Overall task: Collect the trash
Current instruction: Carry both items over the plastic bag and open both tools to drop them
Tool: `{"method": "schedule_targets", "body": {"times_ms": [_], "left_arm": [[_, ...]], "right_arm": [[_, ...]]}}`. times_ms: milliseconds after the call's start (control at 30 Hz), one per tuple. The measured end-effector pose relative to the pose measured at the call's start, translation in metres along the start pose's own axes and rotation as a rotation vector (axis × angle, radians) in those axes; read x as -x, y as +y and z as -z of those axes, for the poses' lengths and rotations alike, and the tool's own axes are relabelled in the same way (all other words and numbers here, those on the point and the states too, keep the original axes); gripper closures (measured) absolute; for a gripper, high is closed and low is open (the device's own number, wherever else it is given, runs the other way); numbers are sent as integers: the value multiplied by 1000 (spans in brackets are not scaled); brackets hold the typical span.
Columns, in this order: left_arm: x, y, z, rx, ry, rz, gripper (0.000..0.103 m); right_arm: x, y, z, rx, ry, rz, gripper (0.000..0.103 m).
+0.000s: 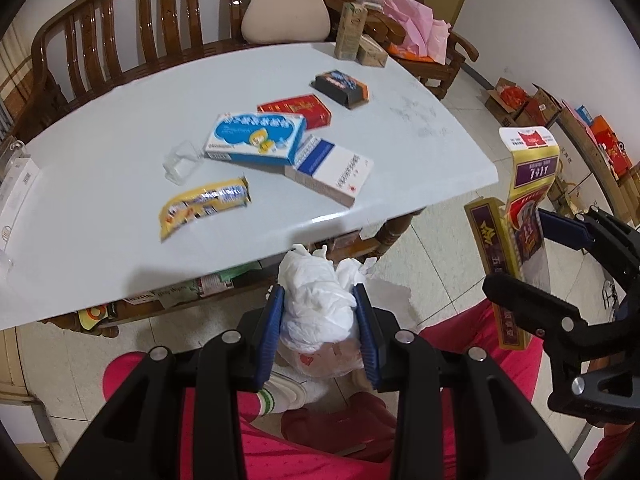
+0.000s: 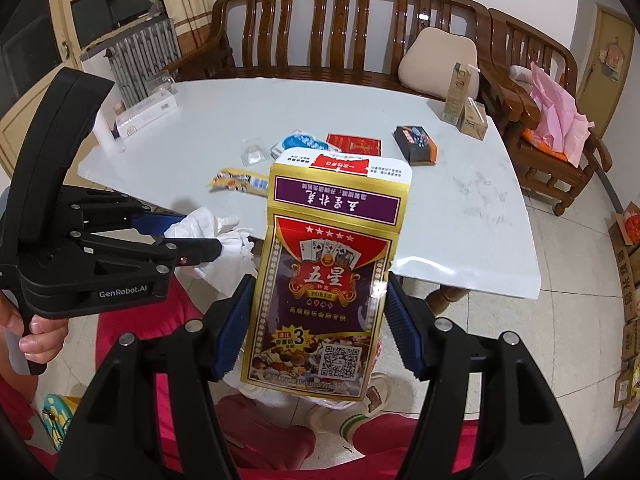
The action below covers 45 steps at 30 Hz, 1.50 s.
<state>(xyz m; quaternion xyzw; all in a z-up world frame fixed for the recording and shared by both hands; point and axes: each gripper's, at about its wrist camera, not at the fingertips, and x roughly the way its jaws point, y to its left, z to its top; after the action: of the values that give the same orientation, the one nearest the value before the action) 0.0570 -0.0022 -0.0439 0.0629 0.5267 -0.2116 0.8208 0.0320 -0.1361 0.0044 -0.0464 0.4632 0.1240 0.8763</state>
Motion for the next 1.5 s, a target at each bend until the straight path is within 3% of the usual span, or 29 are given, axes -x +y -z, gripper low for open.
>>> {"method": "schedule_targets", "body": {"times_ms": [333, 800, 1067, 1500], "left_arm": [[-37, -10, 29, 5, 78, 43, 69], [-109, -3, 51, 71, 178, 20, 69], [-164, 8, 58, 177, 266, 60, 69], [-265, 25, 59, 289, 427, 41, 69]], "right_arm": [[-23, -1, 37, -29, 36, 7, 41], [-78, -11, 87, -103, 119, 37, 41], [-127, -23, 120, -182, 177, 49, 41], [-217, -35, 160, -291, 339, 16, 41]]}}
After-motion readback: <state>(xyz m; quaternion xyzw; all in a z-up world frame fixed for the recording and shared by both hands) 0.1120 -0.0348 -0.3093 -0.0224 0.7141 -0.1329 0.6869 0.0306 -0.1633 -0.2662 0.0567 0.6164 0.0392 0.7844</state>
